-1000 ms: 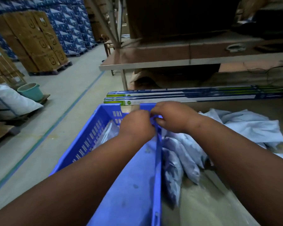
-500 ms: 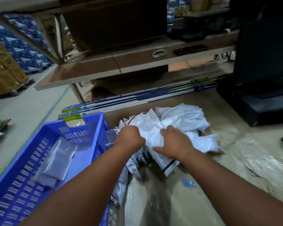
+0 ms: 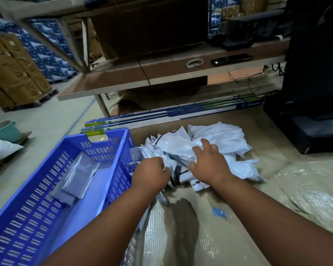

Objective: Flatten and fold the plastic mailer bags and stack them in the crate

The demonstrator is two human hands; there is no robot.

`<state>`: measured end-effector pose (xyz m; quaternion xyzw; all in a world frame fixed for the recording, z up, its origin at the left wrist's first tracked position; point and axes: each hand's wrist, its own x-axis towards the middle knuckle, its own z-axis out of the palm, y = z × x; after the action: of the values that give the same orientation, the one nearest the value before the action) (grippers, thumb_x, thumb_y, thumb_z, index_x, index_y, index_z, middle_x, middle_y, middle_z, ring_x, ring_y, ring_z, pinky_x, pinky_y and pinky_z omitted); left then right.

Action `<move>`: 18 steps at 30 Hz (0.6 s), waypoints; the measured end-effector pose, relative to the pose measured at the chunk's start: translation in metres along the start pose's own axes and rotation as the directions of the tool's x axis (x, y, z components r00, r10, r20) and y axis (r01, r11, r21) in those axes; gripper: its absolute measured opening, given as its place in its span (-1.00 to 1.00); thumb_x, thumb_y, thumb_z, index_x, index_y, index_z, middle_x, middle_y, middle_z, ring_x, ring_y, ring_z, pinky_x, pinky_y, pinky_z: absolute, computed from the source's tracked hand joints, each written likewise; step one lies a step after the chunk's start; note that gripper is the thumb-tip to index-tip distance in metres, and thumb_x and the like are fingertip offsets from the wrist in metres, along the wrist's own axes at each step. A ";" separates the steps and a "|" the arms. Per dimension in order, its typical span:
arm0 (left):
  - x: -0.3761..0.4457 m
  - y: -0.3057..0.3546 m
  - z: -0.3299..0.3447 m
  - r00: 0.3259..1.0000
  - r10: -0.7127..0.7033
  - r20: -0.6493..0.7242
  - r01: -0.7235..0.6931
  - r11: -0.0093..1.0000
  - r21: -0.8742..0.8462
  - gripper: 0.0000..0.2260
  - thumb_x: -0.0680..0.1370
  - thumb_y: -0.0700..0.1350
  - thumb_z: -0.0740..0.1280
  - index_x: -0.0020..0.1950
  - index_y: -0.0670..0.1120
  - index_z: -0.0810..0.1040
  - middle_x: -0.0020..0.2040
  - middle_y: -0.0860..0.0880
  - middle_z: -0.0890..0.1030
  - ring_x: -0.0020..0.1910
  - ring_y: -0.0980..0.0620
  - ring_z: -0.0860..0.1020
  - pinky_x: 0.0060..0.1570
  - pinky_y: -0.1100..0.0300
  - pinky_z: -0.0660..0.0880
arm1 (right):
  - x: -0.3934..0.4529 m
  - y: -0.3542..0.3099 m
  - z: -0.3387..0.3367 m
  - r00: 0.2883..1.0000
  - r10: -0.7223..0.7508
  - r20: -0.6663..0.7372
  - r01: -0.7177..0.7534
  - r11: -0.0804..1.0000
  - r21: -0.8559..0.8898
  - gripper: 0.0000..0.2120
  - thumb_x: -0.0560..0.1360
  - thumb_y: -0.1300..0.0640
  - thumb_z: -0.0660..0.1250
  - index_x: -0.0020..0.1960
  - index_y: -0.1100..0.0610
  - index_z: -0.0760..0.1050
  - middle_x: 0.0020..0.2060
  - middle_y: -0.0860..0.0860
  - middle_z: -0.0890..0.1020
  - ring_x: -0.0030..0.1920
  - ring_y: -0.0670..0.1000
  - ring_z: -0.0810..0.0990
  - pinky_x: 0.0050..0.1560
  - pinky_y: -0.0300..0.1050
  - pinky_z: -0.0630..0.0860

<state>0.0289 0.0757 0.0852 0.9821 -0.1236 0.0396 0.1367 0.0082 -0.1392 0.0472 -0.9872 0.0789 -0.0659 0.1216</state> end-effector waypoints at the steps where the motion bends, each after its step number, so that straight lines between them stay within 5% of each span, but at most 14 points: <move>1: -0.003 0.000 -0.001 1.000 0.021 -0.020 -0.021 1.000 -0.006 -0.77 0.56 0.15 0.31 -0.13 0.02 0.56 -0.20 0.06 0.61 -0.17 -0.05 0.59 -0.23 0.11 0.53 | 0.000 0.004 -0.005 1.000 0.001 -0.017 0.000 0.998 0.056 -0.49 0.54 -0.13 0.24 0.46 -0.02 0.42 0.57 0.09 0.22 0.40 0.24 0.32 0.27 0.14 0.51; 3: -0.010 0.000 -0.004 0.996 0.062 -0.063 -0.064 0.998 -0.022 -0.78 0.57 0.15 0.28 -0.05 0.04 0.58 -0.14 0.05 0.66 -0.13 -0.04 0.61 -0.18 0.08 0.58 | -0.002 0.012 -0.015 0.997 0.012 -0.082 0.006 0.976 0.218 -0.59 0.57 -0.05 0.28 0.39 -0.01 0.53 0.50 0.06 0.37 0.38 0.22 0.39 0.31 0.11 0.49; 6: -0.024 0.001 -0.007 0.977 0.151 -0.149 -0.167 0.981 -0.099 -0.65 0.61 0.18 0.34 0.33 0.07 0.55 0.25 0.04 0.64 0.19 -0.02 0.59 0.14 0.02 0.58 | -0.015 0.026 -0.039 0.993 0.084 -0.083 -0.031 0.862 0.505 -0.82 0.56 0.02 0.30 0.11 -0.02 0.61 0.09 0.01 0.62 0.12 0.12 0.59 0.11 0.03 0.54; 8: -0.037 0.005 -0.011 0.954 0.226 -0.199 -0.265 0.944 -0.197 -0.41 0.58 0.19 0.44 0.56 0.08 0.37 0.50 0.07 0.44 0.47 0.02 0.39 0.43 0.04 0.41 | -0.030 0.039 -0.057 0.987 0.100 0.122 -0.157 0.702 0.694 -0.89 0.50 0.04 0.32 -0.08 0.04 0.59 -0.15 -0.01 0.67 -0.09 0.09 0.63 -0.06 0.01 0.52; 10: -0.049 0.009 -0.012 0.951 0.252 -0.181 -0.299 0.900 -0.318 -0.21 0.51 0.23 0.52 0.64 0.15 0.22 0.60 0.12 0.30 0.58 0.10 0.24 0.52 0.11 0.25 | -0.051 0.058 -0.066 0.925 0.013 0.380 -0.327 0.536 0.778 -0.80 0.39 0.06 0.34 -0.06 0.11 0.63 -0.19 0.09 0.69 -0.16 0.11 0.64 -0.08 0.05 0.54; 12: -0.060 0.018 -0.006 0.977 0.211 -0.034 -0.198 0.831 -0.520 -0.23 0.45 0.23 0.58 0.58 0.26 0.29 0.54 0.14 0.43 0.50 0.12 0.40 0.44 0.08 0.41 | -0.072 0.082 -0.057 0.836 -0.067 0.545 -0.465 0.443 0.767 -0.60 0.32 0.09 0.38 0.11 0.23 0.62 -0.08 0.19 0.69 -0.09 0.18 0.65 -0.05 0.09 0.56; 14: -0.070 0.029 0.014 0.970 0.170 0.174 -0.001 0.719 -0.695 -0.48 0.45 0.15 0.62 0.36 0.21 0.53 0.24 0.10 0.68 0.22 0.02 0.67 0.18 -0.06 0.65 | -0.093 0.104 -0.038 0.771 -0.095 0.629 -0.520 0.476 0.709 -0.47 0.28 0.04 0.43 0.19 0.28 0.56 0.01 0.09 0.64 0.01 0.13 0.57 0.01 0.07 0.44; 16: -0.084 0.037 0.043 0.950 0.144 0.276 0.117 0.656 -0.746 -0.66 0.42 0.11 0.60 0.14 0.10 0.65 0.04 0.02 0.75 0.03 -0.04 0.73 0.12 -0.16 0.67 | -0.110 0.120 -0.021 0.728 -0.132 0.672 -0.511 0.549 0.661 -0.49 0.31 0.03 0.46 0.22 0.21 0.62 0.09 -0.02 0.69 0.07 0.01 0.62 0.08 0.01 0.48; 18: -0.103 0.040 0.075 0.941 0.108 0.321 0.167 0.675 -0.719 -0.73 0.40 0.13 0.56 0.02 0.08 0.64 -0.05 0.01 0.74 -0.05 -0.04 0.70 0.10 -0.10 0.64 | -0.123 0.132 -0.016 0.686 -0.172 0.707 -0.462 0.648 0.606 -0.65 0.42 0.08 0.44 0.18 0.13 0.67 -0.04 -0.06 0.72 -0.07 -0.06 0.64 -0.09 -0.13 0.51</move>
<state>-0.0776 0.0416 0.0119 0.8366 -0.1343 -0.1844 0.4981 -0.1328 -0.2485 0.0162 -0.7797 0.0779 0.3056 0.5410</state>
